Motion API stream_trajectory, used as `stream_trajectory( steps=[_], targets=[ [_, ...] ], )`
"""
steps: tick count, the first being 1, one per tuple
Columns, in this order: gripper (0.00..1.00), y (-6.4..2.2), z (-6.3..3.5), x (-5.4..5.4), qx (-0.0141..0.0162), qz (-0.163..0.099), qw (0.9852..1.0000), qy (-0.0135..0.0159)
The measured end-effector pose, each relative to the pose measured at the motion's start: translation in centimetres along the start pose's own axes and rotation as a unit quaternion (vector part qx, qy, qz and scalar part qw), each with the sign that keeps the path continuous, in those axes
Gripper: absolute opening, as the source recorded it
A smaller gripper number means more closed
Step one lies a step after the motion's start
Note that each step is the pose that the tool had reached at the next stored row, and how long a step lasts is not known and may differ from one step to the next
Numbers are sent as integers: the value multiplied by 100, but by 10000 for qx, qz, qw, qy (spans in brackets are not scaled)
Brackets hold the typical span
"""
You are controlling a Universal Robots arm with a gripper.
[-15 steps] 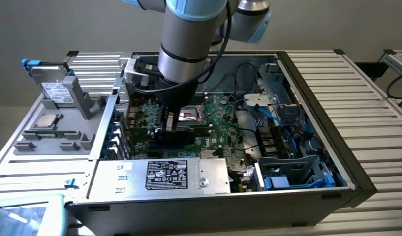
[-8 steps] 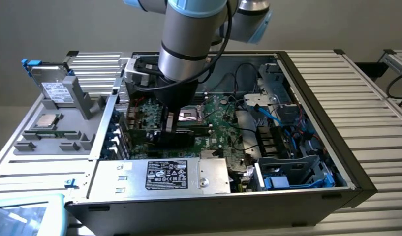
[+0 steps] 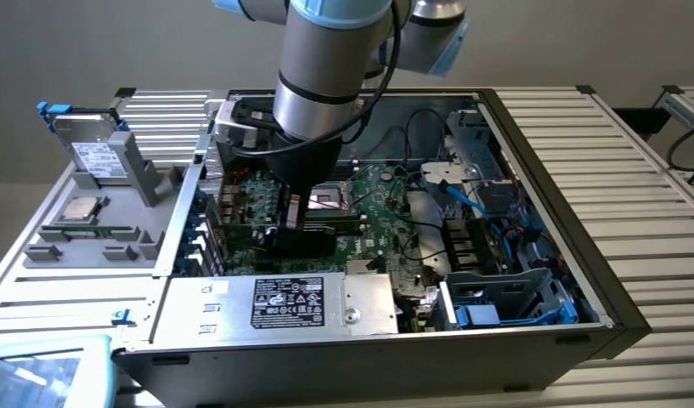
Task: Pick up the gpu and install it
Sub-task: 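Insert the gpu into the slot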
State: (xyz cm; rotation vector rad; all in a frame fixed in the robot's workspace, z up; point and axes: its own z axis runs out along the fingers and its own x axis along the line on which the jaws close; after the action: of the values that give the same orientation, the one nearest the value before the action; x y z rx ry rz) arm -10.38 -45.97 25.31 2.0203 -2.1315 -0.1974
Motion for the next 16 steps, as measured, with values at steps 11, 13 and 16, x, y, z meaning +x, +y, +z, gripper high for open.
stream_trajectory(
  steps=[11,13,16],
  targets=[
    [27,2,0,2,46,-36,10000,44],
    [27,1,0,2,80,-42,9999,52],
    [27,-1,0,-2,81,-43,9999,53]
  ],
)
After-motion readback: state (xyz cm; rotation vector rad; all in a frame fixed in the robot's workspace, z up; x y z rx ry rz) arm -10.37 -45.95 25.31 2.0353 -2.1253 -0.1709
